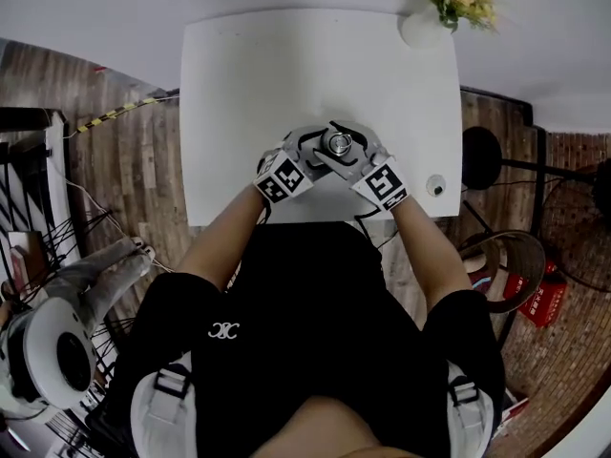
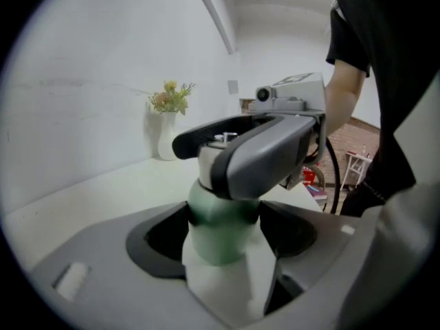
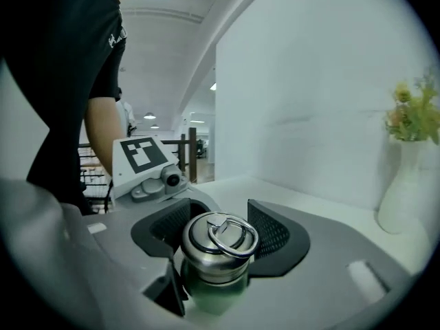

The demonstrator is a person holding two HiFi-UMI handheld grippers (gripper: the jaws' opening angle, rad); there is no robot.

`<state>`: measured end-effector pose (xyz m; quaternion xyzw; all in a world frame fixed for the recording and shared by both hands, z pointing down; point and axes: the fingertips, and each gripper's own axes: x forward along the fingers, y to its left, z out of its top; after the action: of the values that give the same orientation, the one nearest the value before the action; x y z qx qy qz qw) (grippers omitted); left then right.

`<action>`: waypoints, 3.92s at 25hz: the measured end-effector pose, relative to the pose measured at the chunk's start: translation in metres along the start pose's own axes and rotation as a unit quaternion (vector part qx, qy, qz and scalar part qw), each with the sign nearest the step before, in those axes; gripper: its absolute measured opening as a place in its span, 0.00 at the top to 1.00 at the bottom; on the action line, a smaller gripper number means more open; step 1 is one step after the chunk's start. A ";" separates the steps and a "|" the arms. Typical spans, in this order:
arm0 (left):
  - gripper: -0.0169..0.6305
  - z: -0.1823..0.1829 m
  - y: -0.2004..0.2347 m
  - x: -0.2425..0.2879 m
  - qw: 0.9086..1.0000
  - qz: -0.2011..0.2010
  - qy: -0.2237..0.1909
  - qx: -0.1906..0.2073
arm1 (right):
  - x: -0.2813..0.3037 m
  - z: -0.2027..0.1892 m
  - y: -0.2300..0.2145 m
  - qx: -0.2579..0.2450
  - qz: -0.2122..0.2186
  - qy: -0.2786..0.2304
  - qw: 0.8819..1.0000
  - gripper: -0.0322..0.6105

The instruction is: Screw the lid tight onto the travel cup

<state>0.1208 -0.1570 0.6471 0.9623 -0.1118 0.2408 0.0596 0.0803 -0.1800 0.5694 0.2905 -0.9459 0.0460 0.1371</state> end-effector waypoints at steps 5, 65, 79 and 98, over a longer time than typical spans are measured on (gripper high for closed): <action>0.39 0.001 0.000 -0.001 1.000 0.012 0.004 -0.004 | -0.002 0.002 -0.011 0.024 -0.139 -0.034 0.989 0.54; 0.39 0.000 0.000 0.002 0.999 0.029 0.001 -0.018 | 0.009 0.020 0.000 -0.083 -0.018 -0.029 0.996 0.70; 0.39 -0.001 -0.001 0.003 0.999 0.035 0.003 -0.021 | 0.005 0.021 -0.016 -0.048 -0.146 -0.050 0.987 0.71; 0.39 0.004 0.001 -0.018 0.995 0.073 -0.023 -0.063 | -0.030 0.035 -0.041 0.070 -0.237 -0.087 0.965 0.70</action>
<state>0.1066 -0.1549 0.6351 0.9511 -0.1983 0.2148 0.1001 0.1184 -0.2036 0.5273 0.5185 -0.8524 0.0531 0.0409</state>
